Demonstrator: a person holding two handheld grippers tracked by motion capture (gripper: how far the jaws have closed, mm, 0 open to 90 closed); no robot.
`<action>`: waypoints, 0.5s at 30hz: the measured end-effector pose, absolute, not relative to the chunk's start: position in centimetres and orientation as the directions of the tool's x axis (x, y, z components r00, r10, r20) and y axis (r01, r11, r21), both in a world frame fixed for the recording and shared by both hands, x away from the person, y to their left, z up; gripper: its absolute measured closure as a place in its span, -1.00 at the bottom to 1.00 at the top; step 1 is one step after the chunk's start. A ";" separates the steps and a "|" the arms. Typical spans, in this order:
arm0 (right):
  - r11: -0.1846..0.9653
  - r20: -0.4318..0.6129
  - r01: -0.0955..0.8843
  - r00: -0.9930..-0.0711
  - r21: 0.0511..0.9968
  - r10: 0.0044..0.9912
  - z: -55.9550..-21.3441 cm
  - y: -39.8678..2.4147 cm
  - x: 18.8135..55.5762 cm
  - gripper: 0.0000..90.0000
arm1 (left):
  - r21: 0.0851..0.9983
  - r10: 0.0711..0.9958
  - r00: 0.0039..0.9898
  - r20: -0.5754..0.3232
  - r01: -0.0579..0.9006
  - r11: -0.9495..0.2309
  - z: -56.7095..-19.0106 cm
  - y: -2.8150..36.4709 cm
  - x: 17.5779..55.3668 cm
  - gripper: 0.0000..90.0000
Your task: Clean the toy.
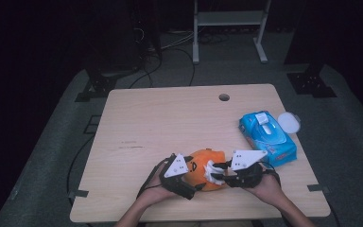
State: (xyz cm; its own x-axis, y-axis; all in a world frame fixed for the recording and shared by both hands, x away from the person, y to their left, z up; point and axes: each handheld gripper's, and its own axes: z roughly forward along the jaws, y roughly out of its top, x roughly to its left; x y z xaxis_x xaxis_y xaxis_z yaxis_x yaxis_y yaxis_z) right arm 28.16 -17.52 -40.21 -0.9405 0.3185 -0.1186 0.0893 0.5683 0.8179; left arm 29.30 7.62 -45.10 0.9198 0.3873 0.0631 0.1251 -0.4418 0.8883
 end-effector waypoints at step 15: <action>0.611 -0.175 0.105 -0.908 0.785 0.381 -42.8 -16.9 28.8 0.53 | 0.890 0.370 0.926 0.070 0.109 -0.442 -43.7 8.0 30.4 -0.92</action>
